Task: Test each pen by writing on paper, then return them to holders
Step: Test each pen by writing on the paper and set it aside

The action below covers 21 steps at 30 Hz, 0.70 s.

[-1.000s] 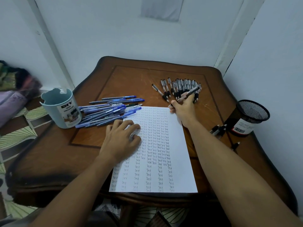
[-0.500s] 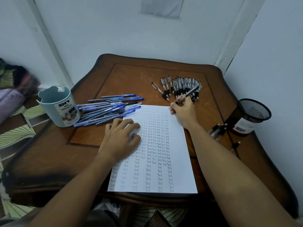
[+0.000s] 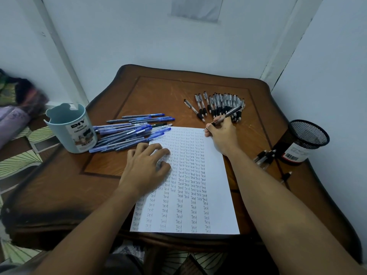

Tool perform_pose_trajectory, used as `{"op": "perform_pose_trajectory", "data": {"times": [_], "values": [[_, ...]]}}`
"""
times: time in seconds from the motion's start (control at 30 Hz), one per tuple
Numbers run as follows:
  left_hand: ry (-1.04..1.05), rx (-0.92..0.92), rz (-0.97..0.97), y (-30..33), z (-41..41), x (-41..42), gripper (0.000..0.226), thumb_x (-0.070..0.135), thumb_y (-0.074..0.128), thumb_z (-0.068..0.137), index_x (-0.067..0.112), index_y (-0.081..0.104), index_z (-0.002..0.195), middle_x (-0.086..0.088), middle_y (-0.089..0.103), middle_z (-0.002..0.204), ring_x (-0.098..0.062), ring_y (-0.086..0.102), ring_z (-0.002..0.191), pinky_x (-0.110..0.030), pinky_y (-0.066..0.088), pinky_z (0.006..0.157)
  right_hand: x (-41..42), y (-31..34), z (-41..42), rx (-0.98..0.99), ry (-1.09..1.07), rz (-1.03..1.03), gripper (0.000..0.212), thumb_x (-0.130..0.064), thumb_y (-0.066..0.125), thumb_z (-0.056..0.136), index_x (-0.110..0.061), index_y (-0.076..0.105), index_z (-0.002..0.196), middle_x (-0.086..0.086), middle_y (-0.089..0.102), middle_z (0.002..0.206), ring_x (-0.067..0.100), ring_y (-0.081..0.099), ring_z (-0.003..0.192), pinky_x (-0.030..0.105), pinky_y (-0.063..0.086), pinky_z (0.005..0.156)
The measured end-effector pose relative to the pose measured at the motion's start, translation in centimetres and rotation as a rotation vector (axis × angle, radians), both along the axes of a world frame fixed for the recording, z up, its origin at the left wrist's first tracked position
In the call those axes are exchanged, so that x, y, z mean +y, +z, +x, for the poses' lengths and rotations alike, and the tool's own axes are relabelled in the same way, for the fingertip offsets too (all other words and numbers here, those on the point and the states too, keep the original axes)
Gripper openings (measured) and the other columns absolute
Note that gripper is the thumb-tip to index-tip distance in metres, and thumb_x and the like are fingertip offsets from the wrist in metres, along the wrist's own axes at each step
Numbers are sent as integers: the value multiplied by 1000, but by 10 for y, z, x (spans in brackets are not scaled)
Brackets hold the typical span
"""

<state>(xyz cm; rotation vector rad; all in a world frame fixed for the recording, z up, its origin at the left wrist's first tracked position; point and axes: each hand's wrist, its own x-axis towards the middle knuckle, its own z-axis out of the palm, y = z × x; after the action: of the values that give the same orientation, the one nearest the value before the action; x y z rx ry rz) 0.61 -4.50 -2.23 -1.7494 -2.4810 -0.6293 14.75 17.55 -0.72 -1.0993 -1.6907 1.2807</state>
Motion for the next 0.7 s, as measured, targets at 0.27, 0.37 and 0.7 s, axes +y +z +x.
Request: {"op": "perform_pose_trajectory", "data": {"times": [0.27,0.37,0.7], "values": [[11,-1,-3,0,0,0,43,48,35,86,39,59,120,23,50,124,-9,33,116,-31,16,87,-3,3,2,17,3,-8,20,0,60,96,-15,47,98,21,65,93,17,61,69,25,55,64],[6,-5,-3,-1,0,1,45,50,33,85,38,59,120,23,50,124,-9,34,117,-32,17,87,-4,3,1,3,8,0,20,0,59,96,-16,47,98,22,65,96,18,60,70,26,55,65],[10,-10,-1,-1,0,0,41,47,38,87,39,59,120,22,50,125,-10,34,117,-32,16,87,-4,4,1,4,2,2,22,1,59,96,-18,47,95,22,61,96,18,59,70,23,53,60]]}}
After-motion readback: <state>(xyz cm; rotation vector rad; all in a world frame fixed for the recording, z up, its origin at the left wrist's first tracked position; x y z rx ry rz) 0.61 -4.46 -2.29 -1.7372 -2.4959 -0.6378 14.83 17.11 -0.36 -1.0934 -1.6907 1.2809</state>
